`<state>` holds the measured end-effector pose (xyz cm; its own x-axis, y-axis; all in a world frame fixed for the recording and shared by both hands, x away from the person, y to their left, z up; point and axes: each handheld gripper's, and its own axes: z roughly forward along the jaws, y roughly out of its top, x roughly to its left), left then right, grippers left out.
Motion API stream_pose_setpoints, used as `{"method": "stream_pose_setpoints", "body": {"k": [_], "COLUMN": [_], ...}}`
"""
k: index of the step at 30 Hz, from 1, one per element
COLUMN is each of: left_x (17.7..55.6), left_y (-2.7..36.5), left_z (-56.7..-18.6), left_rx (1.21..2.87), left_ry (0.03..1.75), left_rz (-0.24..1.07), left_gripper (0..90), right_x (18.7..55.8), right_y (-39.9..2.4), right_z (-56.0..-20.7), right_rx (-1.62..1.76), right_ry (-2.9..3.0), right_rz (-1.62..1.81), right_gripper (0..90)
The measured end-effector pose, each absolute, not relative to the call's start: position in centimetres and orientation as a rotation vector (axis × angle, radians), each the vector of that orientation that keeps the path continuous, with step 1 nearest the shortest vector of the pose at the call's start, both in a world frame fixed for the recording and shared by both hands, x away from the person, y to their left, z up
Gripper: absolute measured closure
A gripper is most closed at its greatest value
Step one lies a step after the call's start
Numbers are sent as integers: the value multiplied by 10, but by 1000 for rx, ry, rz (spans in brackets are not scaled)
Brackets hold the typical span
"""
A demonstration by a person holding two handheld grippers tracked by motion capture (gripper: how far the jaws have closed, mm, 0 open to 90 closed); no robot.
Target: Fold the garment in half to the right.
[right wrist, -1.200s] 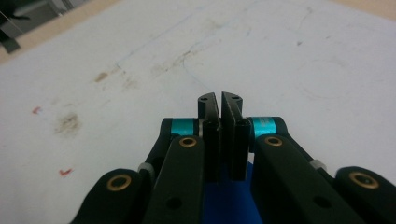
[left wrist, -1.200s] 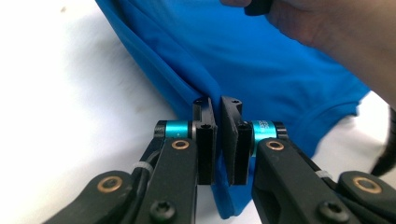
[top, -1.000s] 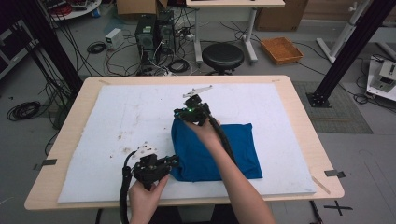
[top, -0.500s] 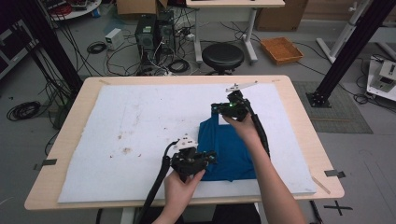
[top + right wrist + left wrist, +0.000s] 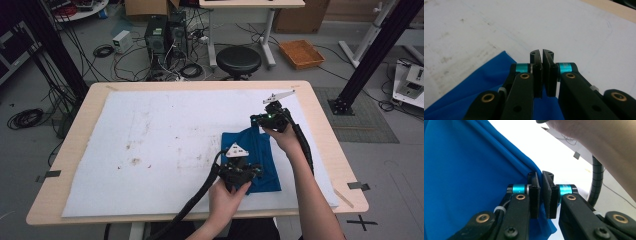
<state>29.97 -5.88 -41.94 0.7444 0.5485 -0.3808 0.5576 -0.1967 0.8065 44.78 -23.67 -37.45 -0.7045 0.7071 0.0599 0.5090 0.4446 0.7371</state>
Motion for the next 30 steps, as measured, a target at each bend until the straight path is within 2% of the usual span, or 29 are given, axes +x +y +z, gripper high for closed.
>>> {"method": "stream_pose_setpoints", "body": {"k": [8, 12, 14, 15, 19, 24, 30], "left_x": [305, 302, 299, 298, 294, 295, 292], "left_y": [-83, -85, -81, -77, -55, -9, 46], "left_z": [-429, -429, -426, -424, -412, -398, -389], "left_rx": [1854, 1819, 1814, 1809, 1803, 1786, 1756], "left_ry": [823, 751, 716, 710, 690, 715, 761], "left_rz": [-57, -93, -60, -40, 45, 139, 246], "left_gripper": [833, 592, 567, 547, 524, 515, 504], "right_x": [447, 445, 439, 437, 419, 375, 307], "right_y": [-257, -262, -266, -269, -282, -294, -303], "right_z": [-388, -389, -387, -385, -383, -385, -399], "right_rx": [1090, 1132, 1148, 1170, 1239, 1302, 1276], "right_ry": [2432, 2389, 2342, 2327, 2247, 2163, 2148], "right_rz": [1018, 954, 992, 1001, 1054, 1104, 1192], "right_gripper": [871, 806, 740, 737, 680, 599, 597]}}
